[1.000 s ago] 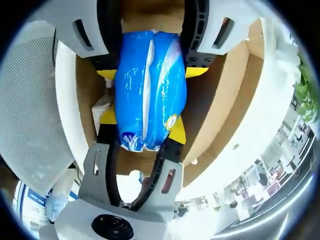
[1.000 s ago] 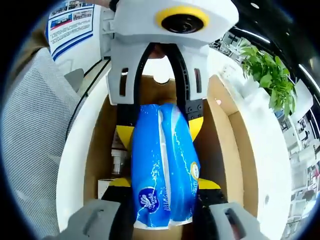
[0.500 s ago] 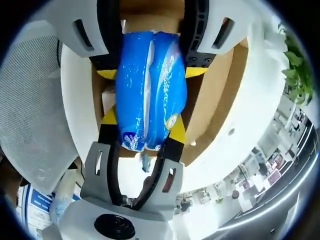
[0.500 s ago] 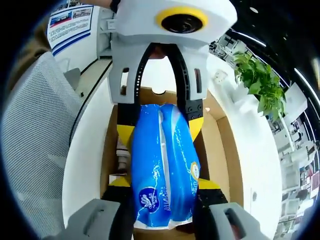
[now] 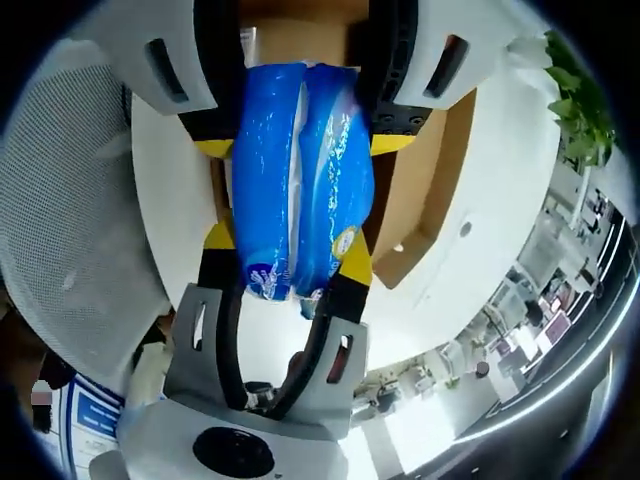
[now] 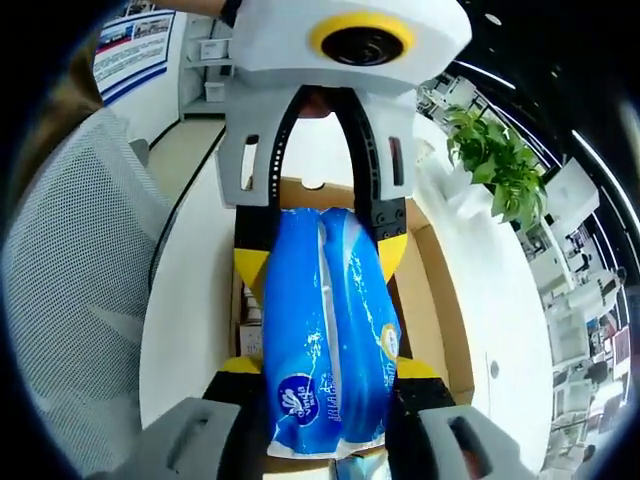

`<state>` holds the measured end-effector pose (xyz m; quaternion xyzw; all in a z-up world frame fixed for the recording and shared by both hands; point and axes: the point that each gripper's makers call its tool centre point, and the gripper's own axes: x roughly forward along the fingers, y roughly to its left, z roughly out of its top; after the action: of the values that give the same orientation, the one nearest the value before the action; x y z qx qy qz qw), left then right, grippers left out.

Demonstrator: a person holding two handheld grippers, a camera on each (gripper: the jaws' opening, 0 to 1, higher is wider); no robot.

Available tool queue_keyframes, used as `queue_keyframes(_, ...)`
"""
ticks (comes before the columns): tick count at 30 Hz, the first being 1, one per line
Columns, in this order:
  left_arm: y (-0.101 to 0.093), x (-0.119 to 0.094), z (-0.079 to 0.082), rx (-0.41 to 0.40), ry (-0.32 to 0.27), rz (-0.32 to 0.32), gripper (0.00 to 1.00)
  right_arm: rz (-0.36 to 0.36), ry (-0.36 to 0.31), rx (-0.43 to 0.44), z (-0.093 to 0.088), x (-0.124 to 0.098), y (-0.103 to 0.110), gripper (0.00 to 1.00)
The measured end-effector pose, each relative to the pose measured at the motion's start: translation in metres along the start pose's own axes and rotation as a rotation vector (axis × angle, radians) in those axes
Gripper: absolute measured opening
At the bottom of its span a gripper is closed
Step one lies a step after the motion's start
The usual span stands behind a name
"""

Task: Operate the shoe box by opening the lid, removing the specified soft item, and placing it in the target area until the item is outside and the box remains undamaged.

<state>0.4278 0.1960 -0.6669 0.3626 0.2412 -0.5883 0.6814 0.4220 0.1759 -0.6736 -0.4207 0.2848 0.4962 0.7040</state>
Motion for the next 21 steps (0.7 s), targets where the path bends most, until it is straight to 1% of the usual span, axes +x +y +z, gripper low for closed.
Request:
queue_keyframes(15,-0.011,0.002,0.023,0.066,-0.005,-0.021,0.43,-0.050,0.009,0.043,-0.010,-0.022,0.007,0.41)
queue_keyframes(21,-0.016,0.006,0.034,0.089,-0.010,-0.031,0.43,-0.071,0.016,0.060,-0.021,-0.033,0.011,0.41)
